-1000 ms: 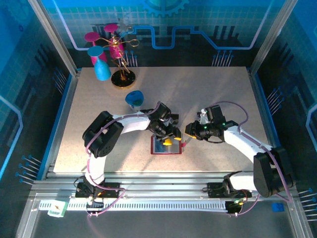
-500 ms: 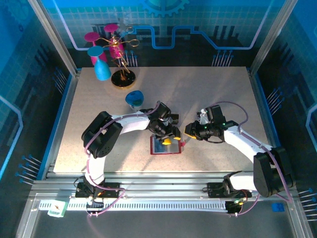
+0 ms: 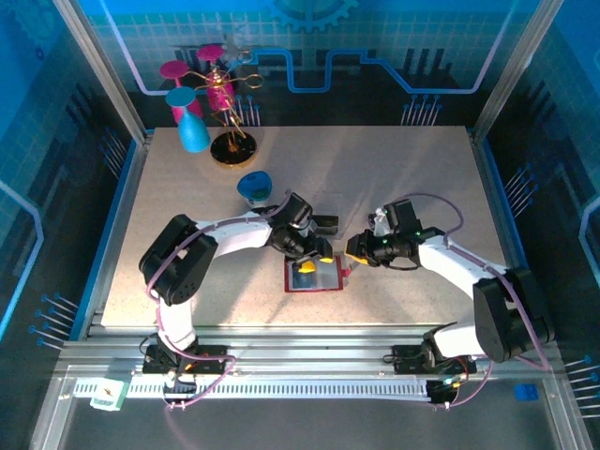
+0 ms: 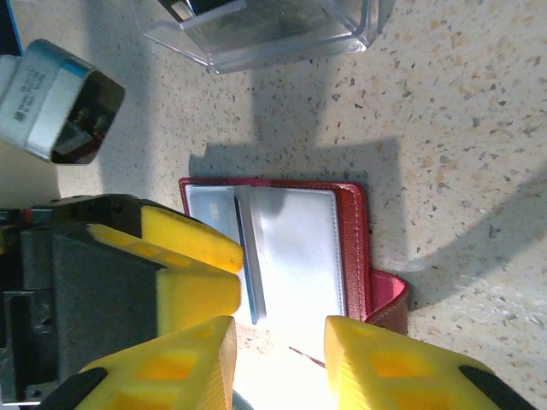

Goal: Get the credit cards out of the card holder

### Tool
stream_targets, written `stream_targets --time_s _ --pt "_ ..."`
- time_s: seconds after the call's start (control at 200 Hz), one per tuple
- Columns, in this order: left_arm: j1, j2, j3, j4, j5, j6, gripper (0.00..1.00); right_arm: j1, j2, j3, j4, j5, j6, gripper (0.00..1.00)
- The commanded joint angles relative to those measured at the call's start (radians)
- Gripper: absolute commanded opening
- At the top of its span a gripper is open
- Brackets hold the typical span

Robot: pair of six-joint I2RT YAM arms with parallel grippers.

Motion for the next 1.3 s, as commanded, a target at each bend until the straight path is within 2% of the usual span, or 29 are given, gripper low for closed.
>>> stream_targets --time_s 0.0,0.86,1.116,1.296 --pt "0.018 -0.062 -0.043 0.0 -0.017 0.014 0.59 0.031 0.032 0.03 0.018 -0.01 0.018 0.33" --pt "0.089 -0.303 -0.334 0.07 -0.069 -0.029 0.56 0.231 0.298 0.232 0.038 -0.011 0.047 0.32" --pt "0.088 -0.299 -0.368 0.148 -0.049 -0.082 0.5 0.244 0.308 0.207 0.052 -0.018 0.055 0.32" --pt "0.089 -0.273 -0.364 0.179 -0.031 -0.095 0.39 0.249 0.319 0.193 0.063 -0.035 0.058 0.31"
